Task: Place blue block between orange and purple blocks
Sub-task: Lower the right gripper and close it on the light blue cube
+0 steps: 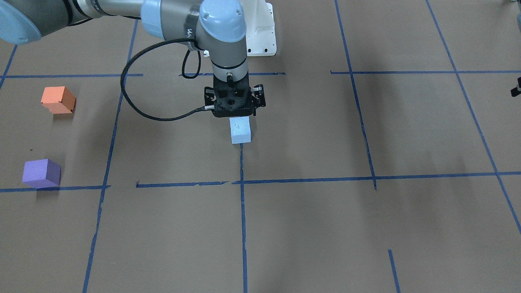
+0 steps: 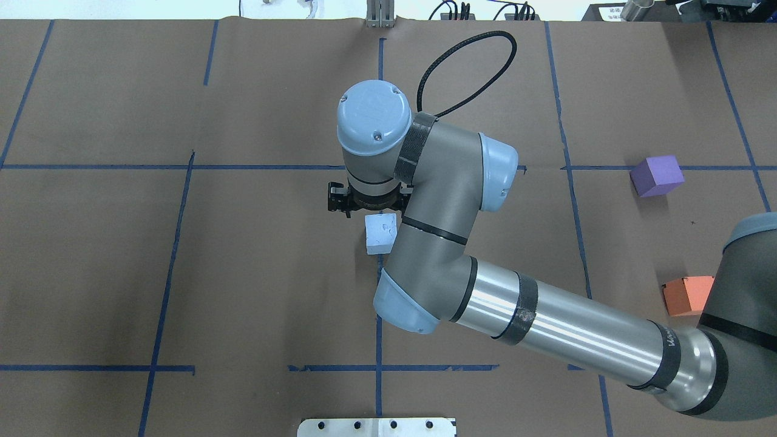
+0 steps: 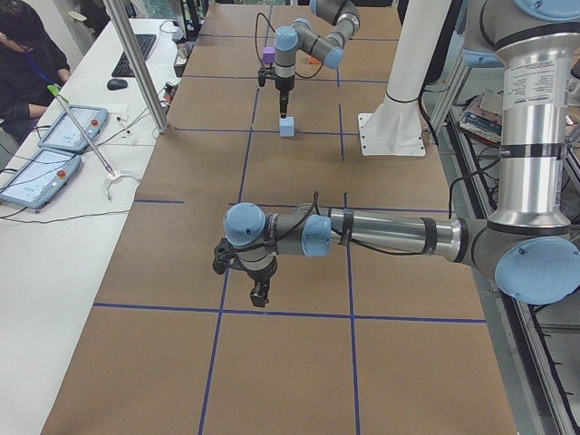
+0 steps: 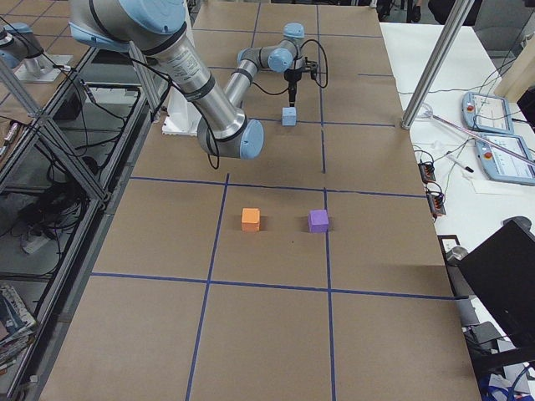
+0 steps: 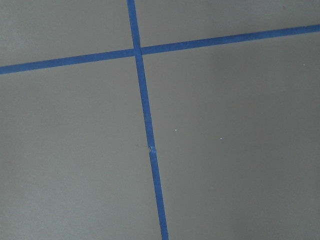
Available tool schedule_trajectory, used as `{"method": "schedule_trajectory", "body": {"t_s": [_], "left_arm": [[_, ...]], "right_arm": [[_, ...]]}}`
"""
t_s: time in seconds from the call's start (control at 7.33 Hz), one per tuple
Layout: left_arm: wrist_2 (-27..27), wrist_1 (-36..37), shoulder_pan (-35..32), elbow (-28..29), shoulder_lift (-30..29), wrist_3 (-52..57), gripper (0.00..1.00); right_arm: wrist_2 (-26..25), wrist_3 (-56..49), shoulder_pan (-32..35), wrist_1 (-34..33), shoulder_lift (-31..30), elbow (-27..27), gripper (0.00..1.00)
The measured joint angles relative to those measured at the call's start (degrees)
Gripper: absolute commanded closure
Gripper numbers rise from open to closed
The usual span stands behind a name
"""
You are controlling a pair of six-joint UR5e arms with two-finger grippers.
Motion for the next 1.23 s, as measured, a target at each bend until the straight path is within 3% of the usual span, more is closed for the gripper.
{"method": "schedule_trajectory", "body": {"t_s": [0.68,0.95,1.09,1.23], "left_arm": [[0.0,0.0,0.0,-0.2,0.0,0.0,0.0],[0.0,0.0,0.0,-0.2,0.0,0.0,0.0],[0.0,0.0,0.0,-0.2,0.0,0.0,0.0],[0.0,0.0,0.0,-0.2,0.0,0.0,0.0]], "right_arm": [[-0.9,-0.7,-1.7,3.6,-0.8,-6.1,0.02],[-1.2,-0.7,-1.9,7.4,-0.8,-8.8,0.41],[-1.2,-0.7,-1.9,8.8,-0.8,-9.6,0.5],[-1.0,-0.7,-1.9,9.3,-0.8,-9.9,0.5]]}}
